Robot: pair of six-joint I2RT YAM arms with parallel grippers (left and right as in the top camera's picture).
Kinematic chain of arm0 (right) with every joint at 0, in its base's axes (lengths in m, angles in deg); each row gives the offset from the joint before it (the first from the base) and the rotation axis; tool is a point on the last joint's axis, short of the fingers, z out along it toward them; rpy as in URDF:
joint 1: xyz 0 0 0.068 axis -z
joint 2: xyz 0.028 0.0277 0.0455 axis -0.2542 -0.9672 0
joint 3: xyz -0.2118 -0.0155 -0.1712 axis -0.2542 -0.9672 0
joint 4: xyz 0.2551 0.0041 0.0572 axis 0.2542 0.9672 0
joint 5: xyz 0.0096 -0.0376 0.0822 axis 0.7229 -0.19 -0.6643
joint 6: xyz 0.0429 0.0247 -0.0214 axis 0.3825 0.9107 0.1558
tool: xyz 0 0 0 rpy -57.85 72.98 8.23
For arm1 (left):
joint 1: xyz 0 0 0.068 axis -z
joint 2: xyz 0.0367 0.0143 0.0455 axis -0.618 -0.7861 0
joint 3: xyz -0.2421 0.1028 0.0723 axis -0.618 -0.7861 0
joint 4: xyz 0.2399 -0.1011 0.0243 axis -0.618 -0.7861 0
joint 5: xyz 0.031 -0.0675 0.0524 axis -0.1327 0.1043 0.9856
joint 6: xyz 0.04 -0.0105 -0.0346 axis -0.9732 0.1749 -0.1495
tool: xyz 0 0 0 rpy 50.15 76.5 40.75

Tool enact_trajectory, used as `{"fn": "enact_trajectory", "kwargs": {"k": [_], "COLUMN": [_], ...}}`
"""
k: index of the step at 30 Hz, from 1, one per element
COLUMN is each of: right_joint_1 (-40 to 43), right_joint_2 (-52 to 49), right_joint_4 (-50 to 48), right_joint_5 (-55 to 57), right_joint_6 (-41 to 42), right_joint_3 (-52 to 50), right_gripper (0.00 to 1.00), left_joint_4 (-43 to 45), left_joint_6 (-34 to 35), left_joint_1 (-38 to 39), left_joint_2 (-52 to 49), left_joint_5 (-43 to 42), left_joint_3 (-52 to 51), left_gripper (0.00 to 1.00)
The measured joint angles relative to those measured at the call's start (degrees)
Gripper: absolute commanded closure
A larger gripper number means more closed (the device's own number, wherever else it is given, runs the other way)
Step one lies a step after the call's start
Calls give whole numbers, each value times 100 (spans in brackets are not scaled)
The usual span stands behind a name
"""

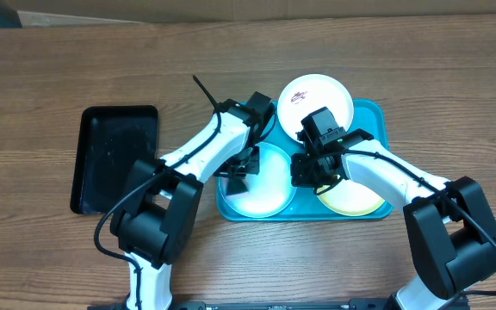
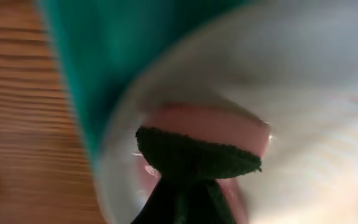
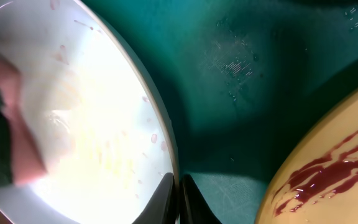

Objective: Clean dirty plates on tray and stack at the side
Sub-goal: 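Wipe the sponge along the plate's left rim with the left gripper, then lift the sponge away to the black tray with the left gripper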

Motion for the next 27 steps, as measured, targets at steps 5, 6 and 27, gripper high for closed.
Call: {"fn": "enact_trajectory", "kwargs": {"k": [5,6,27], "right_joint_1": [-4,-4,44], "right_joint_2": [-2,-2,-2], "right_joint_4": [-42,-39,1228], "right_joint_5": [-103,-127,251], "right_joint_6": [4,2,-271], "right_joint_3": [0,2,1123], "right_gripper": [96,96,96], "left_joint_4": [-245,-339,-2081], "left_joint_6": [26,31,752], "left_joint_1": [-9,-9,-920], "left_joint_2": [-52,-83,-223], "left_joint_5": [487,562,848], "left_joint_3": [149,216,2184], "left_gripper": [96,96,96]}}
